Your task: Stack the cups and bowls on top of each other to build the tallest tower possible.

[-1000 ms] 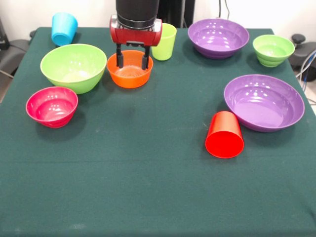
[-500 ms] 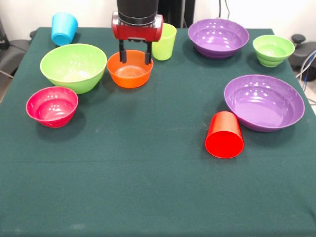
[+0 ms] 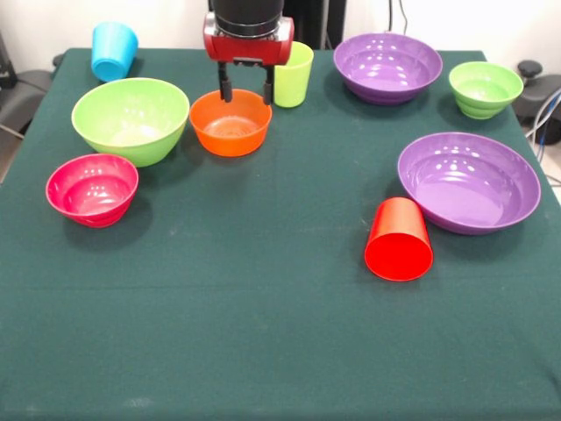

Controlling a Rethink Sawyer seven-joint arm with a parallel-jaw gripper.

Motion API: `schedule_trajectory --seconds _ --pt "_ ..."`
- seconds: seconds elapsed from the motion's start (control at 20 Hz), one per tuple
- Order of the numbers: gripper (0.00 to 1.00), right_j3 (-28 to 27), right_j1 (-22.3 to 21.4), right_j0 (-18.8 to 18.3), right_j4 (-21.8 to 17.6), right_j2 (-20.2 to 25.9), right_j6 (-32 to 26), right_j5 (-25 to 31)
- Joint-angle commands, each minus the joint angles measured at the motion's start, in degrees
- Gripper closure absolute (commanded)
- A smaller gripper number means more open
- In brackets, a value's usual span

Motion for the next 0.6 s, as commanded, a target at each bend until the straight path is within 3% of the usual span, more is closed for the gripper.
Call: schedule_trajectory --seconds 0.05,0.6 --pt "0.00 4.09 1.68 0.62 1.32 2.63 1.73 -3.04" --pt "0.00 2.76 3.28 1.15 2.15 3.12 1.97 -3.33"
